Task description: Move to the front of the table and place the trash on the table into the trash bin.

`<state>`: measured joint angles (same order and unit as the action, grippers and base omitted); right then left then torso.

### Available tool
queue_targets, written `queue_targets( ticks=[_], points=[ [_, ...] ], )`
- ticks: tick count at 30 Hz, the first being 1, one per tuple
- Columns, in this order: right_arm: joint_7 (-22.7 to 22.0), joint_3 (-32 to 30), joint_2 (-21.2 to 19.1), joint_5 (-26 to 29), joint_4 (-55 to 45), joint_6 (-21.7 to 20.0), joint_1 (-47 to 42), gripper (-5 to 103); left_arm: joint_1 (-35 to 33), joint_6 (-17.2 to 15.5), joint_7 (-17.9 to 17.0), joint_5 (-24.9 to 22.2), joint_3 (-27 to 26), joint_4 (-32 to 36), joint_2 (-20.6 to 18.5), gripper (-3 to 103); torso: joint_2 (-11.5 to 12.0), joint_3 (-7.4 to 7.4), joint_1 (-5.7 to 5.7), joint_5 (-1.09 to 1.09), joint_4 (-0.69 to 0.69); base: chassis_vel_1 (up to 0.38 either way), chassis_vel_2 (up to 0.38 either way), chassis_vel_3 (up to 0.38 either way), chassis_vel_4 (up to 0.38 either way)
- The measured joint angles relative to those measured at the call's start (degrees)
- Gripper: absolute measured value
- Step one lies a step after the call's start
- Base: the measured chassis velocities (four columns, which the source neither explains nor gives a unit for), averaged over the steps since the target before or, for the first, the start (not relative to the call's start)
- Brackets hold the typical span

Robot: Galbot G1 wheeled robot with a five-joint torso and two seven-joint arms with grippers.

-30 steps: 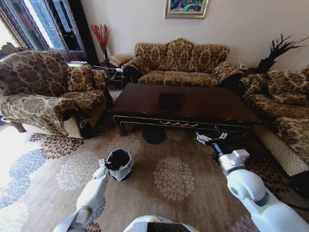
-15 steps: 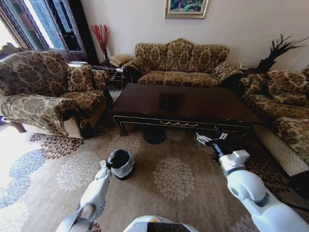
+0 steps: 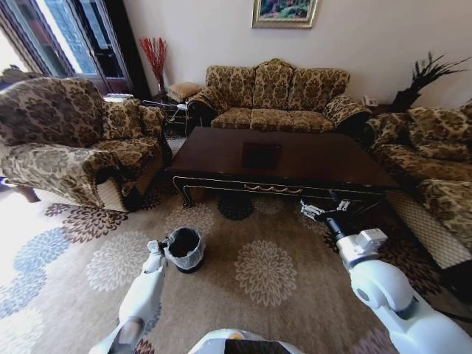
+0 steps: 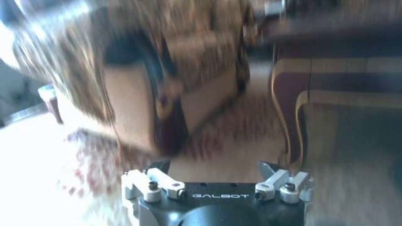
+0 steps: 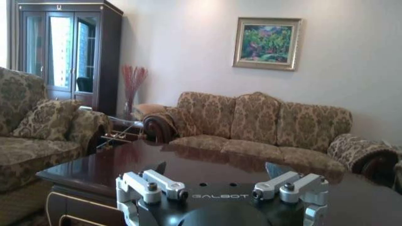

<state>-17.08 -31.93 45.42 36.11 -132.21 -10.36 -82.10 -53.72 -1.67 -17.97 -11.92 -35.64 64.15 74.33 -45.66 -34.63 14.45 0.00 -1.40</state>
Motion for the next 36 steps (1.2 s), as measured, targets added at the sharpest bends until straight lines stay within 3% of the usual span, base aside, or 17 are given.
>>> queue_targets(
  ticks=[1, 2, 6, 7, 10, 14, 23, 36],
  points=[
    [0.0, -0.2, 0.0, 0.2, -0.7, -0.3, -0.3, 100, -2.5, -1.0, -0.6, -0.9, -0.5, 7.3, -0.3, 98, 0.0, 0.00, 0.00, 0.01, 0.04, 0.000, 0.000, 0.000, 0.000],
    [0.0, -0.2, 0.0, 0.2, -0.7, -0.3, -0.3, 100, -2.5, -1.0, -0.6, -0.9, -0.5, 7.3, -0.3, 98, 0.0, 0.00, 0.00, 0.01, 0.04, 0.000, 0.000, 0.000, 0.000],
    [0.0, -2.0, 0.9, 0.4, -2.7, -1.7, -1.9, 100, -14.2, -5.9, 0.0, -6.2, -2.2, 33.2, -0.9, 100, 0.0, 0.00, -0.01, -0.01, -0.02, 0.000, 0.000, 0.000, 0.000],
    [0.0, -2.0, 0.9, 0.4, -2.7, -1.7, -1.9, 100, -14.2, -5.9, 0.0, -6.2, -2.2, 33.2, -0.9, 100, 0.0, 0.00, -0.01, -0.01, -0.02, 0.000, 0.000, 0.000, 0.000],
    [-0.3, -2.9, 2.9, -0.3, -2.9, -3.2, -2.7, 100, -21.3, -8.3, 1.1, -6.6, -2.3, 48.4, 0.0, 100, 0.0, 0.01, -0.02, 0.04, -0.02, 0.000, 0.000, 0.000, 0.000],
    [-0.6, -2.6, 4.5, -1.3, -2.9, -3.8, -3.6, 100, -24.7, -9.4, 1.5, -6.1, -0.6, 55.1, 1.8, 100, 0.0, 0.01, -0.01, 0.02, 0.01, 0.000, 0.000, 0.000, 0.000],
    [-0.6, -2.5, 4.6, -2.2, -3.1, -3.8, -5.4, 100, -26.9, -8.0, 3.8, -2.2, 0.0, 56.8, 4.4, 100, 0.0, 0.00, -0.01, 0.00, 0.00, 0.000, 0.000, 0.000, 0.000],
    [0.2, -2.2, 4.3, -4.1, -1.4, -1.7, -5.3, 100, -25.9, -7.6, 4.2, -1.6, -0.1, 56.0, 3.3, 100, 0.0, 0.00, 0.00, 0.01, 0.02, -0.057, -0.063, 0.060, 0.039]
  ],
)
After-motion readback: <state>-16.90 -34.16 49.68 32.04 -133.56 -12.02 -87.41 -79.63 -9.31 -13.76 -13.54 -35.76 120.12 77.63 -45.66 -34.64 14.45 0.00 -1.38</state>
